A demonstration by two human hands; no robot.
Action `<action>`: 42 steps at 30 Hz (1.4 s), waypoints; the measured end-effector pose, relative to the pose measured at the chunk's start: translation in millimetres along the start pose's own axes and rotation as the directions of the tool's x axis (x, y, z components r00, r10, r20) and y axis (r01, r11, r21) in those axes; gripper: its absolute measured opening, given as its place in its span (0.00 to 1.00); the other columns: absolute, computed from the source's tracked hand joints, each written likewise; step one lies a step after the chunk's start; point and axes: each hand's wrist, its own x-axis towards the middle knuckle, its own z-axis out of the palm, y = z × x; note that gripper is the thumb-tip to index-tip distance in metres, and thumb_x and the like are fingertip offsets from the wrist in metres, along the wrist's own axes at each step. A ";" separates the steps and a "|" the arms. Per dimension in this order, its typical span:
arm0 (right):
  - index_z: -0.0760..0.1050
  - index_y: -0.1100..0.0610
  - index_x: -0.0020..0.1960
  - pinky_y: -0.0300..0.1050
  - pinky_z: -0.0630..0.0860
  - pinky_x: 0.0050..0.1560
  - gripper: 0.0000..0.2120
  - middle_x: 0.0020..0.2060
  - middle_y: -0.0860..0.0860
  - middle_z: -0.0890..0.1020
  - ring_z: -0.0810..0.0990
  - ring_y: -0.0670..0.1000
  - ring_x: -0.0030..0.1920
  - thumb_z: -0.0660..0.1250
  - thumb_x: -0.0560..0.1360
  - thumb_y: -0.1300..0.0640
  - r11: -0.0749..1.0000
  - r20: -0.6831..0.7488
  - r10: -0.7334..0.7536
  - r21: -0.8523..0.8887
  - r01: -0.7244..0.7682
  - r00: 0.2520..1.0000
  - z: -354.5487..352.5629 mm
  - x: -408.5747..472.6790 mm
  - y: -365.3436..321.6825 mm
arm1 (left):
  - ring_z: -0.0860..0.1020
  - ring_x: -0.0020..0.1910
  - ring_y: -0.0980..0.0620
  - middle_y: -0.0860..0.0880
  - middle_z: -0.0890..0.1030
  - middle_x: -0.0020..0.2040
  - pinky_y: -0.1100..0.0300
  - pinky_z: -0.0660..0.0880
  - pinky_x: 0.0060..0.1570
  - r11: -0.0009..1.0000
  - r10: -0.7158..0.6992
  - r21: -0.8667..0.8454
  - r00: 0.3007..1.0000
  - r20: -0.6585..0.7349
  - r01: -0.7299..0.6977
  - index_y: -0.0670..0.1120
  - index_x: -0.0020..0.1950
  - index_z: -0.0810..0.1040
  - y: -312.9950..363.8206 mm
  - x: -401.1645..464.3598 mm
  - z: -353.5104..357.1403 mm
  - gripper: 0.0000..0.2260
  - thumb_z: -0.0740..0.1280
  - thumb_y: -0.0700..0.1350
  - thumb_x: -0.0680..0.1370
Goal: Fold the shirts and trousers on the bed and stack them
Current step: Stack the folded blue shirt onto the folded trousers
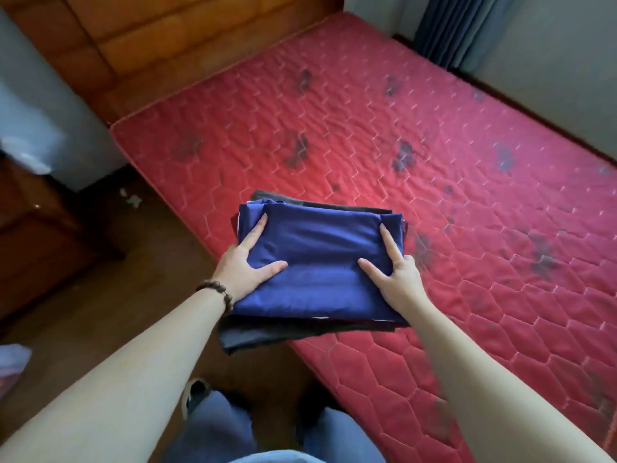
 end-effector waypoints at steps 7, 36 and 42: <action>0.46 0.18 0.65 0.43 0.66 0.52 0.34 0.46 0.47 0.68 0.70 0.45 0.42 0.66 0.70 0.33 0.998 0.079 -0.054 -0.006 0.055 0.995 103.3 -7.7 -110.2 | 0.73 0.63 0.46 0.48 0.73 0.65 0.59 0.67 0.58 0.996 -0.080 -0.029 0.996 -0.038 0.079 0.80 0.67 0.48 -85.1 -20.2 -120.1 0.40 0.73 0.65 0.66; 0.47 0.21 0.68 0.47 0.67 0.54 0.35 0.53 0.54 0.70 0.71 0.54 0.49 0.64 0.70 0.32 0.989 -0.129 0.146 0.055 -0.140 0.981 338.6 82.5 -343.4 | 0.76 0.56 0.41 0.44 0.74 0.55 0.57 0.69 0.55 0.987 0.068 0.134 0.981 0.184 -0.093 0.78 0.68 0.44 -237.9 178.4 -399.3 0.41 0.71 0.65 0.68; 0.47 0.23 0.70 0.48 0.67 0.54 0.35 0.53 0.55 0.71 0.71 0.53 0.48 0.64 0.71 0.33 0.973 -0.151 0.223 0.091 -0.211 0.963 349.5 121.2 -370.0 | 0.76 0.55 0.41 0.44 0.76 0.56 0.56 0.70 0.53 0.972 0.099 0.178 0.959 0.266 -0.150 0.79 0.68 0.44 -227.4 242.2 -429.0 0.41 0.70 0.65 0.68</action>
